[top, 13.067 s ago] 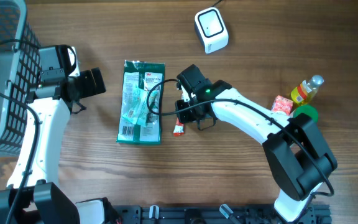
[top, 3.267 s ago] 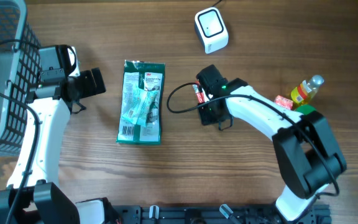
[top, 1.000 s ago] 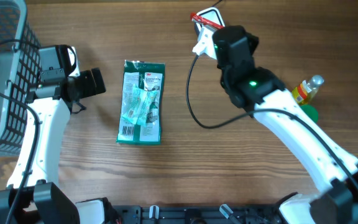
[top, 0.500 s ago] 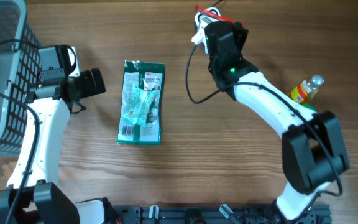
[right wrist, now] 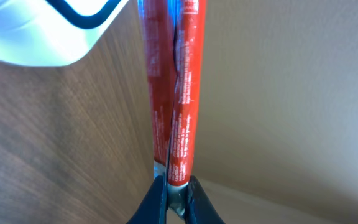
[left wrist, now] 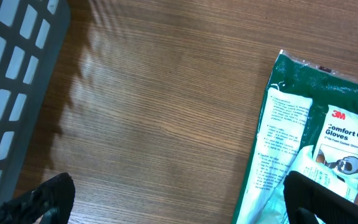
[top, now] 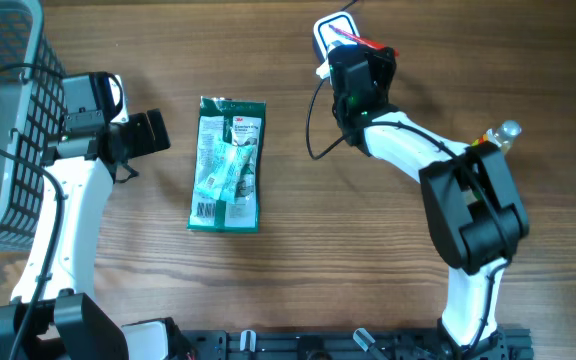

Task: Scan the item barcode
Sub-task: 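Hold the snack stick in front of the white scanner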

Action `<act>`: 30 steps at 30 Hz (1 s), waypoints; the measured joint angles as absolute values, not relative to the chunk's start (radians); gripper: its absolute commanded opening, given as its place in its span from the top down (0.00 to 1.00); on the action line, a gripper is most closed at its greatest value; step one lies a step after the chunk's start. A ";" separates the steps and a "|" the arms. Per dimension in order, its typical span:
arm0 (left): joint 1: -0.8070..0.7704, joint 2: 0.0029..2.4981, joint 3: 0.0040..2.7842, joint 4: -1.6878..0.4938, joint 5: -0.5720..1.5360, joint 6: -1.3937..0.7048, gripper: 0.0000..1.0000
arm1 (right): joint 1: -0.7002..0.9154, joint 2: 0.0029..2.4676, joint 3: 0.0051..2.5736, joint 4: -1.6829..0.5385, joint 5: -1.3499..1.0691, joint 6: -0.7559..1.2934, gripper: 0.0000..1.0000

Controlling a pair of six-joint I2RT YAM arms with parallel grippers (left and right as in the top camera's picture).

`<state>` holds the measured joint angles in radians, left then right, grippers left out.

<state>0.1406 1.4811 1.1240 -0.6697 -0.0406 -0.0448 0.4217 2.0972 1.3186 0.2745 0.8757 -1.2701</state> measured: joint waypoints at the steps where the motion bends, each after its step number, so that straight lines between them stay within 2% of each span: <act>1: 0.141 1.481 1.124 -0.670 -0.041 -0.045 0.00 | 0.422 2.111 1.319 0.296 0.883 -1.278 0.96; 8: 0.141 1.481 1.124 -0.670 -0.041 -0.045 0.00 | 0.422 2.147 1.319 0.330 0.918 -1.306 0.96; 30: 0.141 1.481 1.124 -0.670 -0.041 -0.045 0.00 | 0.422 2.147 1.319 0.103 0.845 -1.350 0.96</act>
